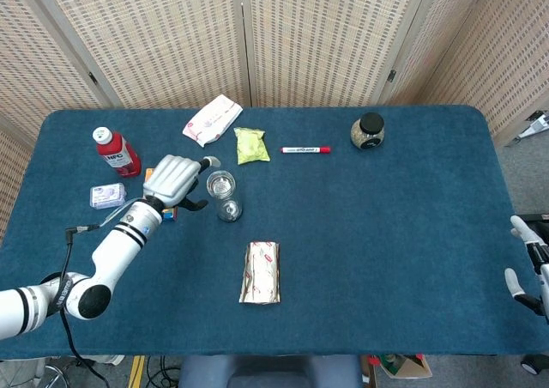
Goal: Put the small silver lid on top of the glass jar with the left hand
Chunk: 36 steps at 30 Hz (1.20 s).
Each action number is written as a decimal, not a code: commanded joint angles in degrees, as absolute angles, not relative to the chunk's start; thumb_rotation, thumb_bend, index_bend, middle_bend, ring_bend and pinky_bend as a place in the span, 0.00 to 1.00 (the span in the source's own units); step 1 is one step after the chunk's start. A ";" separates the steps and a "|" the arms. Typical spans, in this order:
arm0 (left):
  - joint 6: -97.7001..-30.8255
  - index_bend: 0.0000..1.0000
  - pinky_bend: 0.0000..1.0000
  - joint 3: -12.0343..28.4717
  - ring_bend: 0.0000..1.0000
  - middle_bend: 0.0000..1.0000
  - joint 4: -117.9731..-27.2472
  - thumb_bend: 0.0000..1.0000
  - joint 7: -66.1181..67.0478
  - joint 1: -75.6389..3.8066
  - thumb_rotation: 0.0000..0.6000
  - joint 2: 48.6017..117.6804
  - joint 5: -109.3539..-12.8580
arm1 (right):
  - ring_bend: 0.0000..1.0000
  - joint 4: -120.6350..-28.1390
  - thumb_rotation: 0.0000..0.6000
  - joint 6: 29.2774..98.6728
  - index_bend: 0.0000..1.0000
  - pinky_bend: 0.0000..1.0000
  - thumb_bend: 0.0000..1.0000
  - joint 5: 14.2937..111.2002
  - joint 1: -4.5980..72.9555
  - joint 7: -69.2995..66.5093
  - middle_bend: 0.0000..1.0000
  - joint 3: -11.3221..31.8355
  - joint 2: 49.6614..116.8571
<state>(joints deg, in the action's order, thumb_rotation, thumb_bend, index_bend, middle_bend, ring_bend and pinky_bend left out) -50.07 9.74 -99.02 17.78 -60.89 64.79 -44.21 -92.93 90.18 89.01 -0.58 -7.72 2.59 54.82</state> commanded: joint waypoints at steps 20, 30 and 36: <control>-83.50 0.21 0.56 -0.47 0.32 0.32 -108.11 0.26 12.50 -29.97 1.00 64.30 -64.67 | 0.07 -92.62 1.00 84.62 0.05 0.13 0.42 88.92 2.73 -8.06 0.24 2.58 54.84; -87.95 0.21 0.48 -3.73 0.29 0.29 -105.92 0.26 10.59 -21.66 1.00 66.64 -71.76 | 0.07 -92.57 1.00 83.86 0.05 0.13 0.42 89.37 3.64 -7.38 0.24 2.44 55.89; -89.23 0.21 0.48 -4.01 0.29 0.29 -105.81 0.26 10.55 -18.70 1.00 67.45 -74.99 | 0.07 -92.77 1.00 83.47 0.05 0.13 0.42 89.34 4.06 -6.99 0.24 2.43 56.10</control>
